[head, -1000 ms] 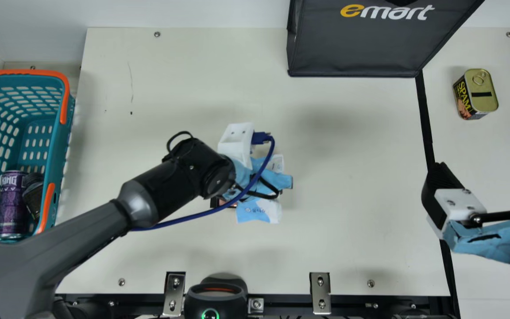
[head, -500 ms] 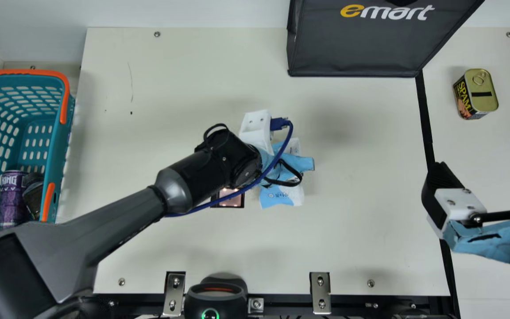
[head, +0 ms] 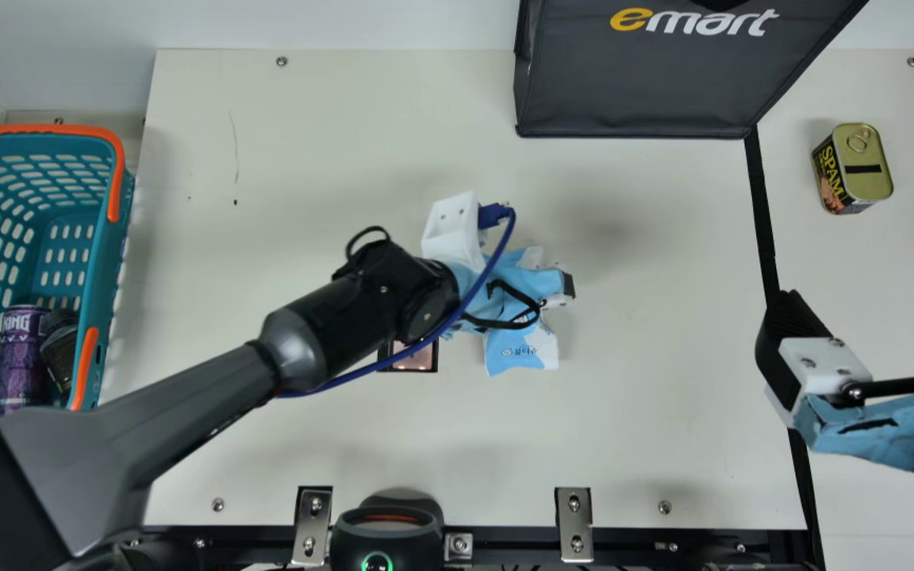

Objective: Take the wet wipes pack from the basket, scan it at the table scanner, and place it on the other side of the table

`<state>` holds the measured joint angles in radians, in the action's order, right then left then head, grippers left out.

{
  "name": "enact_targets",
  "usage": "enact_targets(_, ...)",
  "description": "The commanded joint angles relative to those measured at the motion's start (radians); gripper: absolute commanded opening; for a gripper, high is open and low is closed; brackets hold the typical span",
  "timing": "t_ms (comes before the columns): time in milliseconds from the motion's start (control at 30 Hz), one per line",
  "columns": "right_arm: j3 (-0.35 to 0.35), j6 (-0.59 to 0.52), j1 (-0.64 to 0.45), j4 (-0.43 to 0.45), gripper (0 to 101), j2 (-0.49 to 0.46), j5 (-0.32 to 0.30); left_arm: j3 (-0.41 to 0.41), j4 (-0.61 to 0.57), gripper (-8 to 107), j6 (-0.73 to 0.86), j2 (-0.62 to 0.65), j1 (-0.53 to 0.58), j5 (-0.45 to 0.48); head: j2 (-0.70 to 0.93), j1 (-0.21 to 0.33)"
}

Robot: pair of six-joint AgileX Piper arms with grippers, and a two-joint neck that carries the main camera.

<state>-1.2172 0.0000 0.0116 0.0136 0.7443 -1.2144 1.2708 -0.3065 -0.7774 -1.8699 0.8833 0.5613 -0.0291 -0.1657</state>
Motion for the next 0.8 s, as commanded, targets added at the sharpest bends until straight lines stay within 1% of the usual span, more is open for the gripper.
enact_targets(0, 0.0, 0.0, 0.0, 0.0, 95, 0.0, 0.0, -0.048, -0.069, 89, 0.062, 0.042, -0.012, -0.045, 0.002, 0.027)
enact_targets(167, 0.0, 0.0, 0.0, 0.0, 95, 0.0, -0.001, -0.147, -0.212, 90, 0.235, 0.147, -0.058, -0.101, 0.002, 0.027)
enact_targets(333, 0.0, 0.0, 0.0, 0.0, 95, 0.0, -0.001, -0.238, -0.334, 90, 0.415, 0.256, -0.131, -0.108, 0.002, 0.027)
enact_targets(567, 0.0, 0.0, 0.0, 0.0, 95, 0.0, -0.001, -0.344, -0.465, 90, 0.649, 0.396, -0.273, -0.057, 0.002, 0.027)
enact_targets(767, 0.0, 0.0, 0.0, 0.0, 95, 0.0, -0.001, -0.412, -0.528, 90, 0.82, 0.502, -0.411, 0.014, 0.002, 0.027)
